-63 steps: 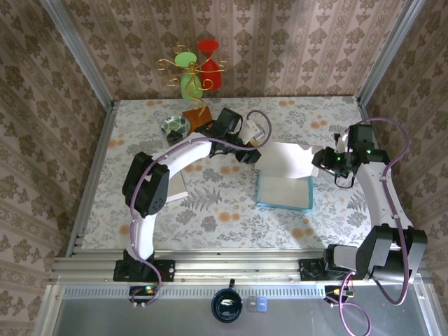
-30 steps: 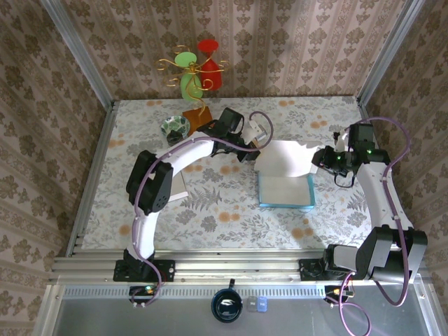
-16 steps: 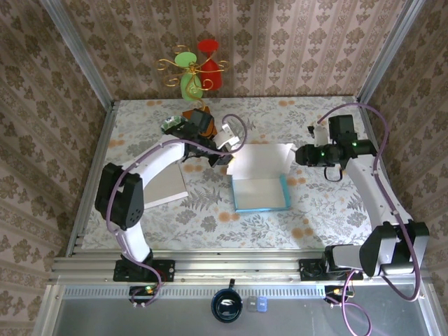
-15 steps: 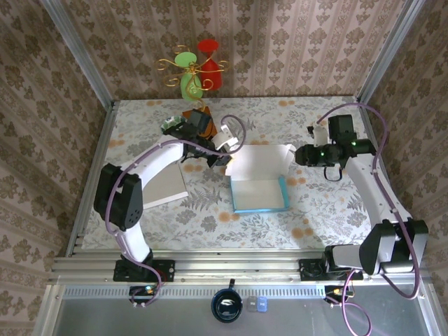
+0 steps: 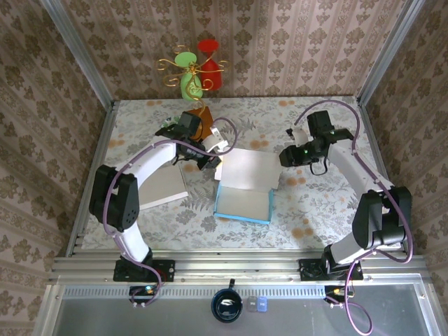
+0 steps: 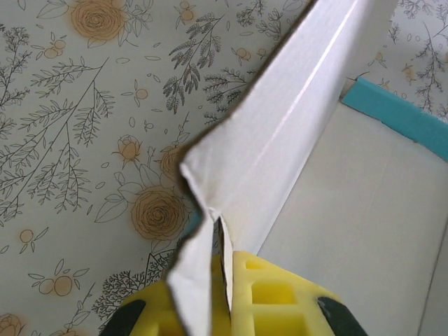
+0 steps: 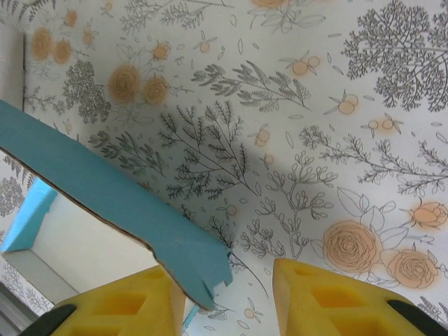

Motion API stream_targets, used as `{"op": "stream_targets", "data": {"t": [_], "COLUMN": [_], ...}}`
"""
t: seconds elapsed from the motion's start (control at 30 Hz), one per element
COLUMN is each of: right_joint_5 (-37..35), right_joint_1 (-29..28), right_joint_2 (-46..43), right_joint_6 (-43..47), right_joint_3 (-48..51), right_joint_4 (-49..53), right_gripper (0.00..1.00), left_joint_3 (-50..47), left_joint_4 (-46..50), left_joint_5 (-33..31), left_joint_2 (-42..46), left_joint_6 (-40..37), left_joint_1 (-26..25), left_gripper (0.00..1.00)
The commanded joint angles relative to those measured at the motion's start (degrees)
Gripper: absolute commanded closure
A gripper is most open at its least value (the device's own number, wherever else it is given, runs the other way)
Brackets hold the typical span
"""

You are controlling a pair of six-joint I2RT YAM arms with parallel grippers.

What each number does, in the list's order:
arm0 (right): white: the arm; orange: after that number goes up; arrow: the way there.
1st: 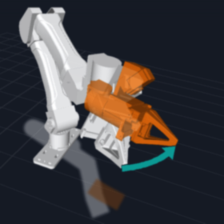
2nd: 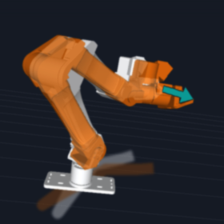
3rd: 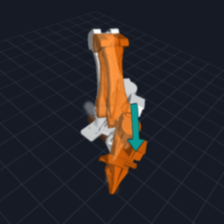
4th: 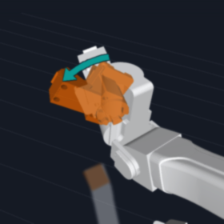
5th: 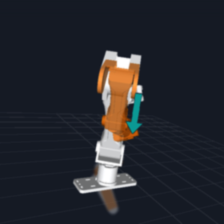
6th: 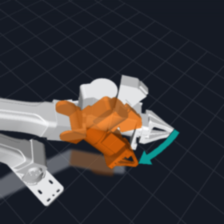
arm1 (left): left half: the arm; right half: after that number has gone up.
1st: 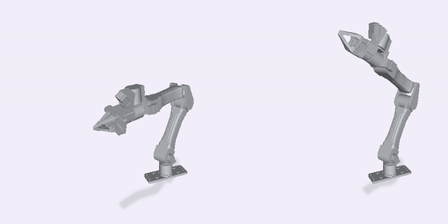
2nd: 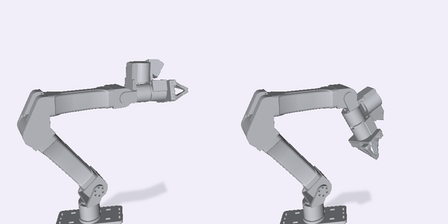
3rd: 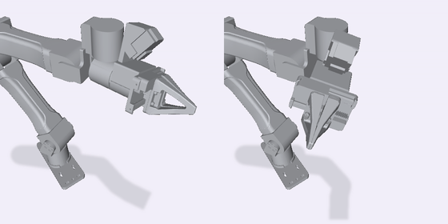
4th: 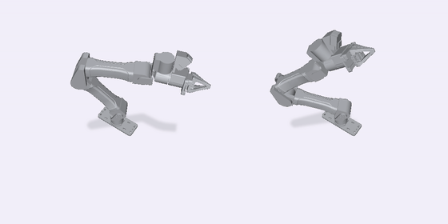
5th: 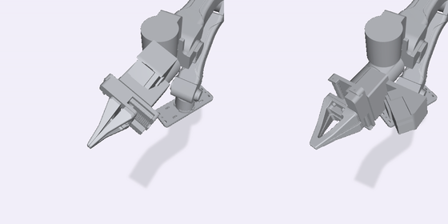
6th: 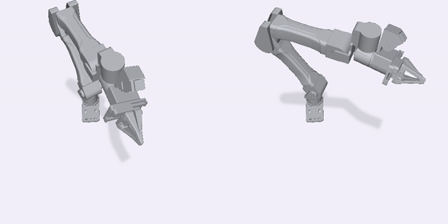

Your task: Fold the paper box

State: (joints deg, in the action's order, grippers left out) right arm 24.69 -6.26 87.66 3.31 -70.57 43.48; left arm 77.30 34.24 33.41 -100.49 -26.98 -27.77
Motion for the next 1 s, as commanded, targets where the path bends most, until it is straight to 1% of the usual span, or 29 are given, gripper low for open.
{"op": "stream_targets", "data": {"t": [0.0,0.17,0.3,0.4,0.53,0.67,0.83,0.97], "right_joint_5": [1.41,0.10,0.14,0.76,-1.26,-3.34,-3.94,-5.34], "right_joint_1": [-0.85,-1.27,-2.36,-3.50,-5.33,-5.58,-5.73,-6.64], "right_joint_2": [0.19,-3.76,-3.67,-1.63,-0.20,-1.13,-2.06,-2.24], "right_joint_6": [1.72,-0.29,-1.14,-1.92,-2.50,-3.35,-3.87,-4.40], "right_joint_3": [-1.51,2.09,3.82,3.39,2.72,3.15,3.54,4.30], "right_joint_4": [1.62,0.85,0.07,-0.58,-0.30,-0.30,-0.05,0.36], "right_gripper": [0.61,0.61,0.62,0.63,0.66,0.69,0.77,0.77], "left_joint_3": [-0.31,-0.03,-0.40,-0.11,0.46,1.00,0.88,0.99], "left_joint_4": [0.70,-0.02,-0.84,-0.84,-0.85,-1.15,-1.81,-1.98], "left_joint_5": [-1.98,-2.82,-3.02,-3.25,-3.61,-3.91,-4.58,-5.08], "left_joint_2": [0.72,0.29,0.40,0.04,-0.41,-0.85,-1.03,-1.40], "left_joint_6": [0.63,2.83,3.68,4.03,4.91,6.19,7.78,8.78], "left_joint_1": [-0.09,-0.18,-0.27,-0.42,-0.36,-0.60,-0.97,-1.30], "left_gripper": [1.00,1.00,1.00,1.00,1.00,1.00,1.00,1.00]}}
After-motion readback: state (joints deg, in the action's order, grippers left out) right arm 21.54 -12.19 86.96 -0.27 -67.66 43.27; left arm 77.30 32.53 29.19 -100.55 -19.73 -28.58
